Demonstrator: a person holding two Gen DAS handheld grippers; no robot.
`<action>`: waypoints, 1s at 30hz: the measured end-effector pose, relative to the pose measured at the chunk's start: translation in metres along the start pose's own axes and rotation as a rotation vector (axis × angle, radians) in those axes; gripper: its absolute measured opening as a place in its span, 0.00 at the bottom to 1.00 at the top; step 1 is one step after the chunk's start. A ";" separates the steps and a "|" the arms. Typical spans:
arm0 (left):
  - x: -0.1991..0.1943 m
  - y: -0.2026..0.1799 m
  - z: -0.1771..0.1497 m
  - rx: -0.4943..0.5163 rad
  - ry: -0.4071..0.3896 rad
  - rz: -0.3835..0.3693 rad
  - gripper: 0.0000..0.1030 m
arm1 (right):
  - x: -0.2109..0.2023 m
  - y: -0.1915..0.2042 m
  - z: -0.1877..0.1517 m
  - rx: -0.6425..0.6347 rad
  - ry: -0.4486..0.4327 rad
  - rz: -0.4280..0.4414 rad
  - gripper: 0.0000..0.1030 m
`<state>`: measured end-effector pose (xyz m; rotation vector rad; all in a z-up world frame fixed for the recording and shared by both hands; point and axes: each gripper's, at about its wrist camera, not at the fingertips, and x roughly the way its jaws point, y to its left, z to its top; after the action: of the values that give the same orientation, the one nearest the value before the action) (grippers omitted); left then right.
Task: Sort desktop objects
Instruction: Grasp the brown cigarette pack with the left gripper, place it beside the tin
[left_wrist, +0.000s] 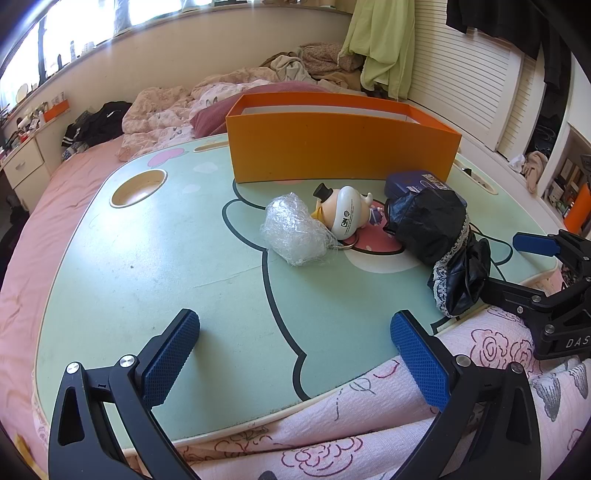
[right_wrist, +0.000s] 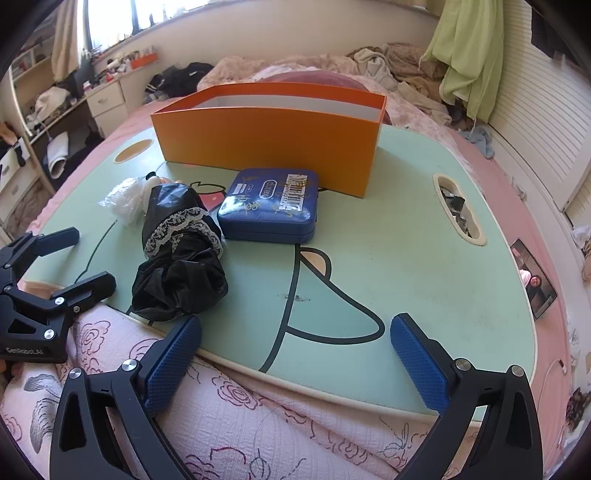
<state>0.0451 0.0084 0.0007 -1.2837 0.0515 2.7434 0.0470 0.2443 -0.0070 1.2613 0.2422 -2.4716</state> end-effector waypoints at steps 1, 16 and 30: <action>0.000 0.000 0.000 0.000 0.000 0.000 1.00 | 0.000 0.000 0.000 0.000 0.000 0.000 1.00; -0.056 -0.006 0.079 -0.008 -0.153 -0.066 0.89 | -0.001 0.001 0.000 0.003 0.000 -0.001 1.00; 0.143 -0.097 0.240 -0.025 0.377 -0.030 0.61 | -0.001 0.007 0.007 -0.004 -0.030 0.002 1.00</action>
<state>-0.2179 0.1355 0.0466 -1.7731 0.0291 2.4459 0.0453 0.2360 -0.0020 1.2209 0.2382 -2.4852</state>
